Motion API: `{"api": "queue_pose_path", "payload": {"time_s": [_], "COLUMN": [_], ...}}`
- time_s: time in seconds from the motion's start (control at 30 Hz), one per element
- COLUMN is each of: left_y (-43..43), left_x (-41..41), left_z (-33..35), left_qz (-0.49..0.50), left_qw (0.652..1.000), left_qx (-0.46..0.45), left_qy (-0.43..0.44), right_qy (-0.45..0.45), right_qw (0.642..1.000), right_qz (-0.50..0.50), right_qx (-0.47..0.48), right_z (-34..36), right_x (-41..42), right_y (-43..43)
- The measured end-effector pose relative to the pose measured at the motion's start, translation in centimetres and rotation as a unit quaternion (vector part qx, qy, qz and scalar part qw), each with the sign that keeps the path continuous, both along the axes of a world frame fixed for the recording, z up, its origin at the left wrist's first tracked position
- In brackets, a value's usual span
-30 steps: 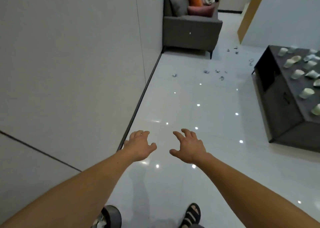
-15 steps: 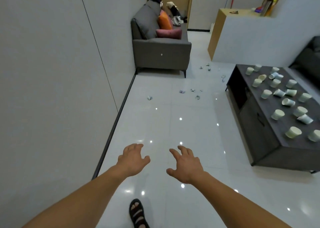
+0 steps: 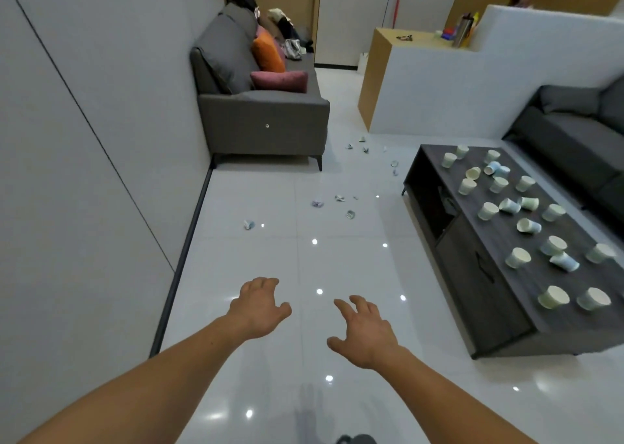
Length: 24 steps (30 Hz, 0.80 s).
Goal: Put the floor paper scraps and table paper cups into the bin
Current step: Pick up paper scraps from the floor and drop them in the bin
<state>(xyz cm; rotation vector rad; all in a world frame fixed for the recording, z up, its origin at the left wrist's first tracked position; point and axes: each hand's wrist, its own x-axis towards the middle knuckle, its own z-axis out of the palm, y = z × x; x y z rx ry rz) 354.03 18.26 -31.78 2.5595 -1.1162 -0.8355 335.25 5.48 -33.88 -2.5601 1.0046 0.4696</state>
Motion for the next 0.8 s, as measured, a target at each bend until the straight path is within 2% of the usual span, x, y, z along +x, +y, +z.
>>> {"api": "queue_pose_path", "payload": {"time_s": [0.17, 0.43, 0.6, 0.8], "left_y": [-9.6, -22.6, -28.7, -35.7], "left_x": [6.2, 14.7, 19.3, 29.5], "left_z": [-0.4, 1.8, 0.7, -3.1], "left_qz": [0.000, 0.055, 0.069, 0.085], "left_qw": [1.000, 0.996, 0.997, 0.995], "left_qx": [0.002, 0.006, 0.022, 0.042], "left_qy": [-0.027, -0.063, -0.033, 0.002], "right_qy": [-0.003, -0.030, 0.002, 0.029], "right_qw": [1.000, 0.998, 0.997, 0.995], "right_qz": [0.019, 0.054, 0.073, 0.092], "right_qx": [-0.007, 0.000, 0.004, -0.001], "right_z": [-1.1, 0.2, 0.0, -1.9], "right_x": [6.5, 17.0, 22.9, 33.3], "right_y": [-9.5, -24.9, -32.0, -39.7]}}
